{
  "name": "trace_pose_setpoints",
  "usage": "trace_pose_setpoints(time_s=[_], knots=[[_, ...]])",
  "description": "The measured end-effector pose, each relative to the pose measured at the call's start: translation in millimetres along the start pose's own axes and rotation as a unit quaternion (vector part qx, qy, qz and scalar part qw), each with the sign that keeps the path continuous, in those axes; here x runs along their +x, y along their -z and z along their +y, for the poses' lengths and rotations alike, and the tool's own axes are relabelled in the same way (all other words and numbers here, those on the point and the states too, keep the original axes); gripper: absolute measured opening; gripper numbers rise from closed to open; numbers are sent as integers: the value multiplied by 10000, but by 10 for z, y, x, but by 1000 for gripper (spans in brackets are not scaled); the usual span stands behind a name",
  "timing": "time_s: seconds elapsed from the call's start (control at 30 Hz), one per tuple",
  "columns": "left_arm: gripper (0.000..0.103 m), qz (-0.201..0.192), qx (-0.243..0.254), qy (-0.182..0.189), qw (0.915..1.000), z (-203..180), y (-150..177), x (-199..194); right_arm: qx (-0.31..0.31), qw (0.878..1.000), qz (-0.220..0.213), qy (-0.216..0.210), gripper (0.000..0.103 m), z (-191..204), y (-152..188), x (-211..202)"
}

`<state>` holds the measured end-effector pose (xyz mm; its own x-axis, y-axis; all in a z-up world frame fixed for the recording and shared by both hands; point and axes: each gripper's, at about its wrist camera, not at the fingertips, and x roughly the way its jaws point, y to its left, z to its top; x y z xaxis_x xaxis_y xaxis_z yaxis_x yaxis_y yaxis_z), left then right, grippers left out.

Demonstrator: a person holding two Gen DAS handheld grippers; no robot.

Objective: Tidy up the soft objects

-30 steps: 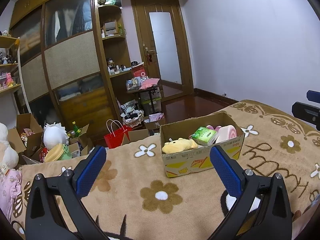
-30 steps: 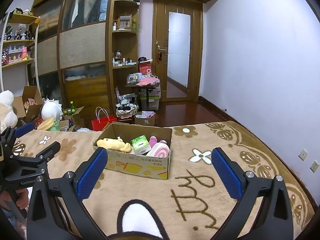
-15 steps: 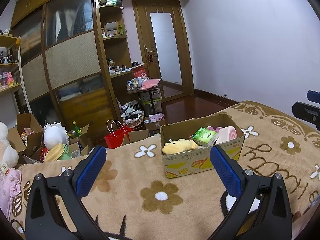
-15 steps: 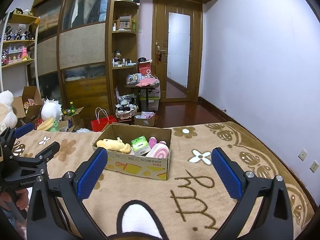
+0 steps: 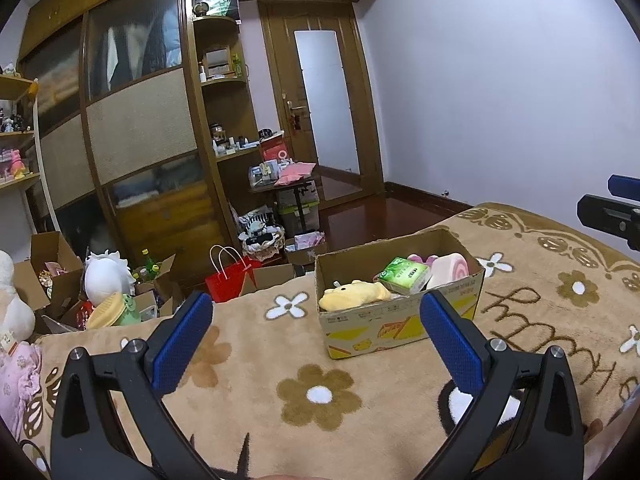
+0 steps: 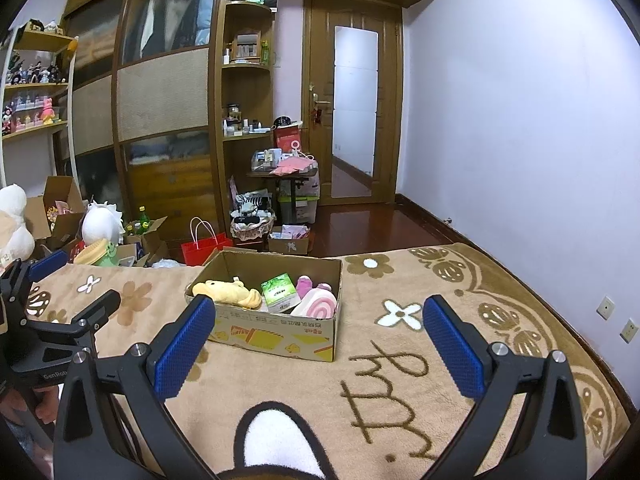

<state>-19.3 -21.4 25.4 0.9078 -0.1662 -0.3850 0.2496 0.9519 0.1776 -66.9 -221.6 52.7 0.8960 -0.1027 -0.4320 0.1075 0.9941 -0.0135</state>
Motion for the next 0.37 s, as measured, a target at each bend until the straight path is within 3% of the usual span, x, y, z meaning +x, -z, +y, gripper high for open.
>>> trace_pose_setpoints(time_s=[0.37], knots=[[103, 19, 36, 17, 10000, -19, 5, -10, 18, 10000, -9, 23, 103, -1, -1, -1]])
